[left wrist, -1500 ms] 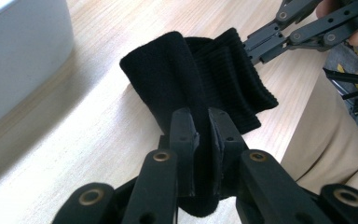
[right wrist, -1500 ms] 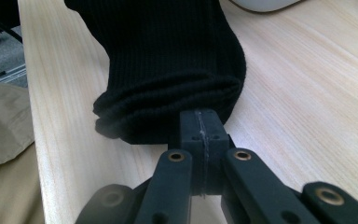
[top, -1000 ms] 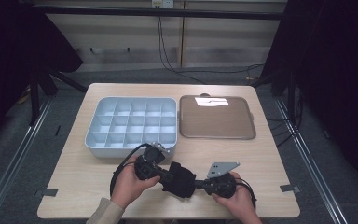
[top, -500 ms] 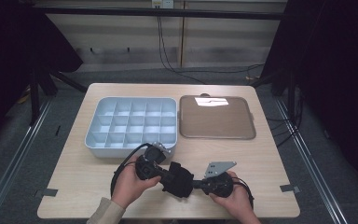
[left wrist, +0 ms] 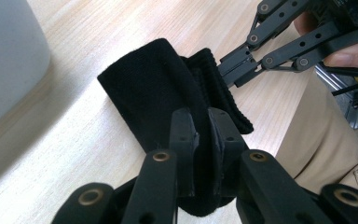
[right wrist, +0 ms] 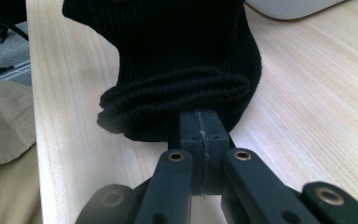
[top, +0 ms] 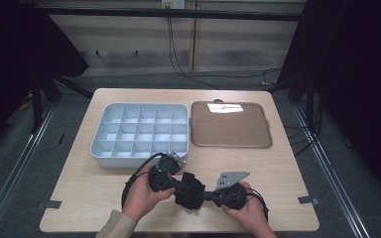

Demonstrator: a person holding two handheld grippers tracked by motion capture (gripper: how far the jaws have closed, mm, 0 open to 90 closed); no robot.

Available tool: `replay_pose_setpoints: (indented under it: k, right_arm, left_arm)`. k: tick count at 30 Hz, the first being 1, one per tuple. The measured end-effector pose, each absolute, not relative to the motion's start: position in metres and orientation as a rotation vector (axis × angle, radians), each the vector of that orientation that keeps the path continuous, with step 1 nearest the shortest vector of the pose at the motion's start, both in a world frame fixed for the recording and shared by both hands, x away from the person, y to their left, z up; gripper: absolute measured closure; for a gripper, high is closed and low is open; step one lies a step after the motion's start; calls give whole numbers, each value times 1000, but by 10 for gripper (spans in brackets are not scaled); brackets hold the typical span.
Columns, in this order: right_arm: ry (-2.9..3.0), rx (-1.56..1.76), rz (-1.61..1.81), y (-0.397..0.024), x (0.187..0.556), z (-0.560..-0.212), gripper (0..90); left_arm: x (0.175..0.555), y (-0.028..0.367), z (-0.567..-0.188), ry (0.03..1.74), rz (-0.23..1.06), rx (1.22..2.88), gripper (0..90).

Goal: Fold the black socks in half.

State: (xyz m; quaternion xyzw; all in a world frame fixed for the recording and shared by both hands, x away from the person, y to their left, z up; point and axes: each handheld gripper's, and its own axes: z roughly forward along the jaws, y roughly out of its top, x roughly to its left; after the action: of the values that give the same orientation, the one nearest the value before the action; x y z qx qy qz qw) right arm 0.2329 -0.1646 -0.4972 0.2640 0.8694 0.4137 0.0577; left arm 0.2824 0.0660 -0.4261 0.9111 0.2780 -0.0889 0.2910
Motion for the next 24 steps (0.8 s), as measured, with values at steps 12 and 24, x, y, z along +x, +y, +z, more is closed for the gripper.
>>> replay_pose_setpoints:
  k: [12, 24]
  right_arm:
    - [2643, 788, 1250, -161, 234, -497, 900]
    - [2648, 781, 1247, -158, 235, -497, 900]
  left_arm:
    - [280, 62, -429, 740, -243, 2434, 812]
    - [280, 58, -431, 728, -247, 2437, 808]
